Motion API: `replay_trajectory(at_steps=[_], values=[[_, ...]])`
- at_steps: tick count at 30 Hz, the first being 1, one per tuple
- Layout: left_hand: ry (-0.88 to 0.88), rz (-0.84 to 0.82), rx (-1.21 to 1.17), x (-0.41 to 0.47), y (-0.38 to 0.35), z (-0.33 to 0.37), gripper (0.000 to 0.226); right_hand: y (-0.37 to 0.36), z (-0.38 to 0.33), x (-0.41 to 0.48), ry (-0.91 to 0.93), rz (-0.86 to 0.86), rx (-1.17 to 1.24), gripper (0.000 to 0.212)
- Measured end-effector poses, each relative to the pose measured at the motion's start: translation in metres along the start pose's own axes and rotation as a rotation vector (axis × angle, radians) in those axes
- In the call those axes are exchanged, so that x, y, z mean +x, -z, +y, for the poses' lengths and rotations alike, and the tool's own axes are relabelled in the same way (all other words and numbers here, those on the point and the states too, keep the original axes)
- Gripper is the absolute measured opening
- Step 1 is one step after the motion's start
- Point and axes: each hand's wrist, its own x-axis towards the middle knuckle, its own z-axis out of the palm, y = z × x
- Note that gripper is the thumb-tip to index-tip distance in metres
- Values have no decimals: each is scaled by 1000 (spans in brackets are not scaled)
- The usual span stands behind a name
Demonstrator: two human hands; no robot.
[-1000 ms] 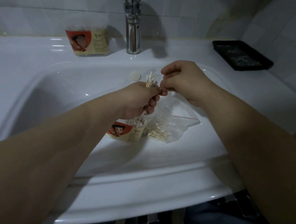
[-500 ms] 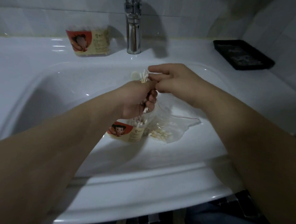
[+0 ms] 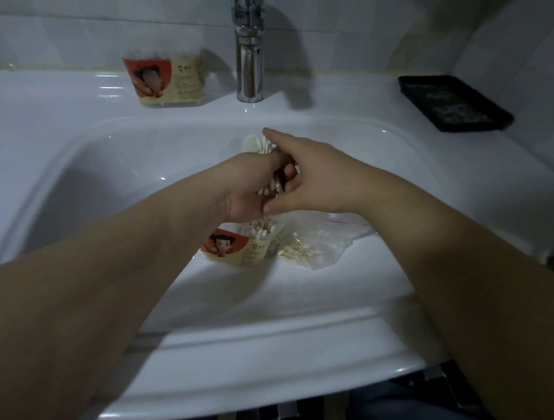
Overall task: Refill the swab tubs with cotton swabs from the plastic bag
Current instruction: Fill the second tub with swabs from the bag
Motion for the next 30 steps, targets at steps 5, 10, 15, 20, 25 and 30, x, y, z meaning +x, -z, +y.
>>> replay_trajectory(at_steps=[5,10,15,20,25,30], values=[[5,33,27,-4,-2,1,35,6,1,-3,-3,52,4,111],[0,38,40,-5,-2,1,34,5,1,-3,6,22,30,110],[-18,68,32,-5,-4,2,27,10,3,-4,-50,70,69,97],[-75,207,111,0,0,2,26,17,6,-3,-202,184,86,7],[-129,261,124,2,4,2,28,13,20,-4,-420,-167,-32,16],[-153,251,172,2,4,1,26,0,16,-5,-343,-318,-178,37]])
